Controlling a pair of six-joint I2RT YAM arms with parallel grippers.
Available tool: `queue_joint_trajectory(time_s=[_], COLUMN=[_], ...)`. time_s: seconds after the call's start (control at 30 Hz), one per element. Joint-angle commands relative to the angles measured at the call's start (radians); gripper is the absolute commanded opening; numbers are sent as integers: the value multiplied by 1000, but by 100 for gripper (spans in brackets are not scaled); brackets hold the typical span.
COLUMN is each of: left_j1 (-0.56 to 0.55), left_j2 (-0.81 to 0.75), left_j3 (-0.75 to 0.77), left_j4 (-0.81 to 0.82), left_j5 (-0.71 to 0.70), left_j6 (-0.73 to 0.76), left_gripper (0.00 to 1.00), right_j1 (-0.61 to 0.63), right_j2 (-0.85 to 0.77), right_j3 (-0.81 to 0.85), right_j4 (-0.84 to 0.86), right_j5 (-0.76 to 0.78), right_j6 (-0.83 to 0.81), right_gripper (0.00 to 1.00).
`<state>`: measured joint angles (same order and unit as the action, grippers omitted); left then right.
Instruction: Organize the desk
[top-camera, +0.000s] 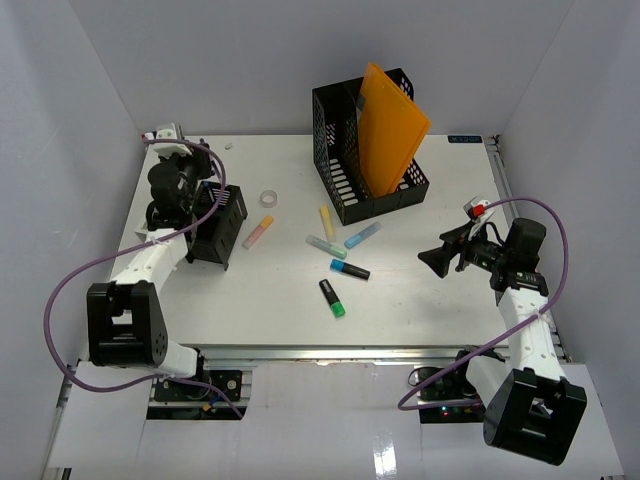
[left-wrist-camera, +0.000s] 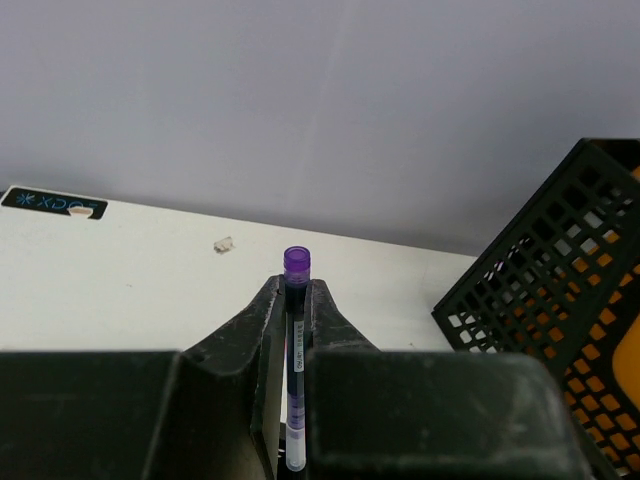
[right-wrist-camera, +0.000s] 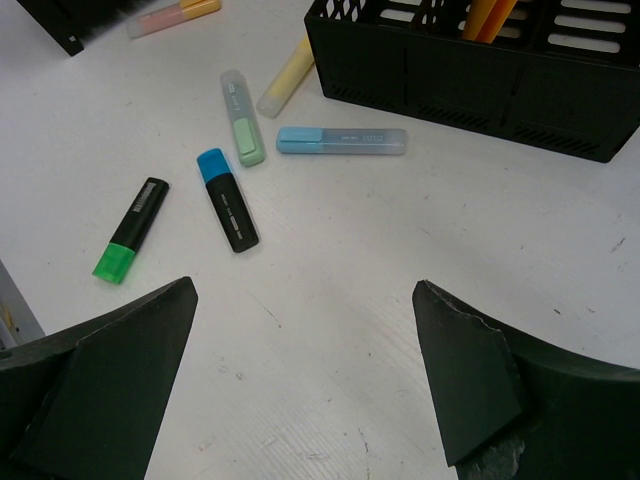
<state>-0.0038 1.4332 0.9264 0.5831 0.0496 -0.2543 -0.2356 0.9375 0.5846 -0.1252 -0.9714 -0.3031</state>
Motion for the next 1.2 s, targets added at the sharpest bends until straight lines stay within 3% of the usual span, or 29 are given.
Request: queue_joint_trajectory(time_s=[0.0,0.57,0.77,0.93,1.07,1.17], left_j1=[36,41,41,41,42,41], left_j2=[-4,36,20,-27,-85,-139], left_j3=[-14,-66,-89,-122,-108,-90], left_j4=[80,64,46,40,-33,-129], left_j5=[-34,7,8,10,24,39], left_j6=[51,67,58,33,-18,-68], left_gripper=[0,2,33,76,90,93], right_j1=[-1,-1,-2,-2,-2,7], right_j2=[-9,0,2,1,2,4], right_j3=[17,14,13,14,17,22], right_j4=[7,6,6,1,-34,-62], right_j5=[-21,-13,-10,-15,-62,-80], right_j6=[-8,-13,-18,-32,-86,-134], right_gripper=[95,95,95,96,98,98])
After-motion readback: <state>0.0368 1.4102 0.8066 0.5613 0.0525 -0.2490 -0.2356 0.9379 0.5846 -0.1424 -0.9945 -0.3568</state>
